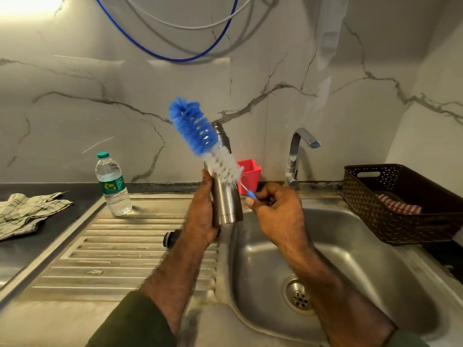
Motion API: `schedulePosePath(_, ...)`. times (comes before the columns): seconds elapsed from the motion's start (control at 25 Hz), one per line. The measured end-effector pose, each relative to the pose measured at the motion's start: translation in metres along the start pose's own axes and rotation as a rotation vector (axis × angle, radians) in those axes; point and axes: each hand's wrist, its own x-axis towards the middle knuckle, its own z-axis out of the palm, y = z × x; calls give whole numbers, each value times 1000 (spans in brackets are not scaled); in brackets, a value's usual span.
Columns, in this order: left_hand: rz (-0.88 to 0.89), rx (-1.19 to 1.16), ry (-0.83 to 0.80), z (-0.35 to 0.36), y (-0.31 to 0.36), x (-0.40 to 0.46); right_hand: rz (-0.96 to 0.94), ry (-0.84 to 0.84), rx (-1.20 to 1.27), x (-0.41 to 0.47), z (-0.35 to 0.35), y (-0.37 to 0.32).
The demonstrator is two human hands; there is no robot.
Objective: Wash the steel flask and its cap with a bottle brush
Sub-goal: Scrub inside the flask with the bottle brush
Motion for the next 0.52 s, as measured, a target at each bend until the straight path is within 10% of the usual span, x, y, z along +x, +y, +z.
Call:
schedulePosePath(0.32, 126, -215, 79, -31, 23, 11, 228, -291, -95, -6, -29, 8)
schedulePosePath(0.52, 28, -61, 22, -8, 9, 0, 74, -45, 21, -5, -8, 0)
